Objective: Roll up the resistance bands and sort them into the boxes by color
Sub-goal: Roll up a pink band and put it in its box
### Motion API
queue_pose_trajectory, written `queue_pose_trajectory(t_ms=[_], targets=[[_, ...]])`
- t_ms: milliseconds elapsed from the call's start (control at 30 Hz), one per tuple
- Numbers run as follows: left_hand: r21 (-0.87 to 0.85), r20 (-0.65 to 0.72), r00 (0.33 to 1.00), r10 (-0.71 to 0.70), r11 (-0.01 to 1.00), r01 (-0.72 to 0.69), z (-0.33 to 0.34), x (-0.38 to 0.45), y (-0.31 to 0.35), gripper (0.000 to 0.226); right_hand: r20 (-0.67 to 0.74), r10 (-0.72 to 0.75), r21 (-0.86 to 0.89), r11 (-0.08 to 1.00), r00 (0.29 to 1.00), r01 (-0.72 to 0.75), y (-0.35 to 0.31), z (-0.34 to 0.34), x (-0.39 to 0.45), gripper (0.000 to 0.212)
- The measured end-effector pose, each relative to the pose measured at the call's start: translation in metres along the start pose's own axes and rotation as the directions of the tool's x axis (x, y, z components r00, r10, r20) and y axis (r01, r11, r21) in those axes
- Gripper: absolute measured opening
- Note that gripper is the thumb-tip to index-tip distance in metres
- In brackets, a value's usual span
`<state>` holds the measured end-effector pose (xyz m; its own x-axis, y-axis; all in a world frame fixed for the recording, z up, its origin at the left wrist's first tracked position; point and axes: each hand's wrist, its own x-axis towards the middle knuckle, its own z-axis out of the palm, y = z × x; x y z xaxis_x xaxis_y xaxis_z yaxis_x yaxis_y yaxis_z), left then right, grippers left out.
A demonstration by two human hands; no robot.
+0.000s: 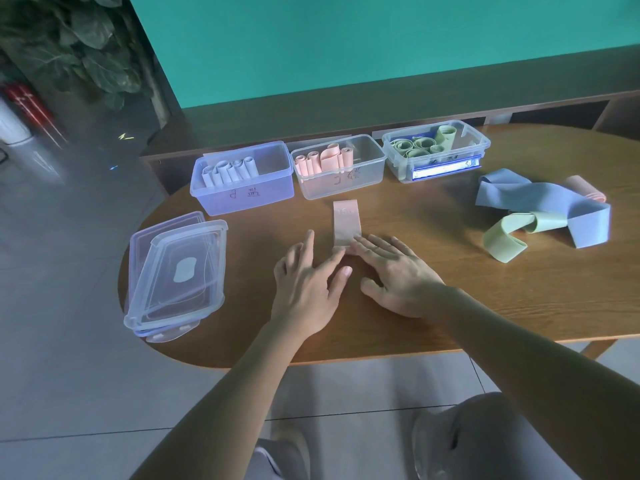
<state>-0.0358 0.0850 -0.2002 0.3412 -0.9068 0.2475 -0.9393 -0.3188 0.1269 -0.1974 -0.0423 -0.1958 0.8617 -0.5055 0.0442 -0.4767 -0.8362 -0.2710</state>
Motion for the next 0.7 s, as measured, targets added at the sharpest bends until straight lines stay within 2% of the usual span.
queue_pose_trajectory(t_ms=[100,267,400,567,700], targets=[[-0.008,0.061,0.998,-0.022,1.0,0.023,-0.001,0.002,0.001,0.052,-0.005,0.007,-0.001,1.0,1.0,-0.007,0.001,0.001,0.003,0.078],[0.003,0.072,0.996,-0.042,0.999,0.042,0.003,0.012,0.0,0.052,-0.077,-0.037,-0.028,0.999,0.996,0.035,-0.005,-0.003,-0.003,0.079],[-0.013,0.104,0.994,-0.045,0.999,0.047,0.005,0.021,0.0,0.054,-0.048,0.002,-0.013,1.0,0.999,-0.002,-0.005,-0.004,-0.002,0.079],[-0.031,-0.006,0.999,-0.04,0.999,0.04,0.007,0.021,-0.001,0.052,-0.034,0.022,0.016,1.0,0.999,-0.021,-0.003,-0.004,0.003,0.073],[0.0,0.025,0.999,-0.048,0.999,0.048,0.008,0.024,0.0,0.054,-0.041,0.039,0.012,0.999,0.998,-0.038,-0.001,-0.003,0.011,0.08]])
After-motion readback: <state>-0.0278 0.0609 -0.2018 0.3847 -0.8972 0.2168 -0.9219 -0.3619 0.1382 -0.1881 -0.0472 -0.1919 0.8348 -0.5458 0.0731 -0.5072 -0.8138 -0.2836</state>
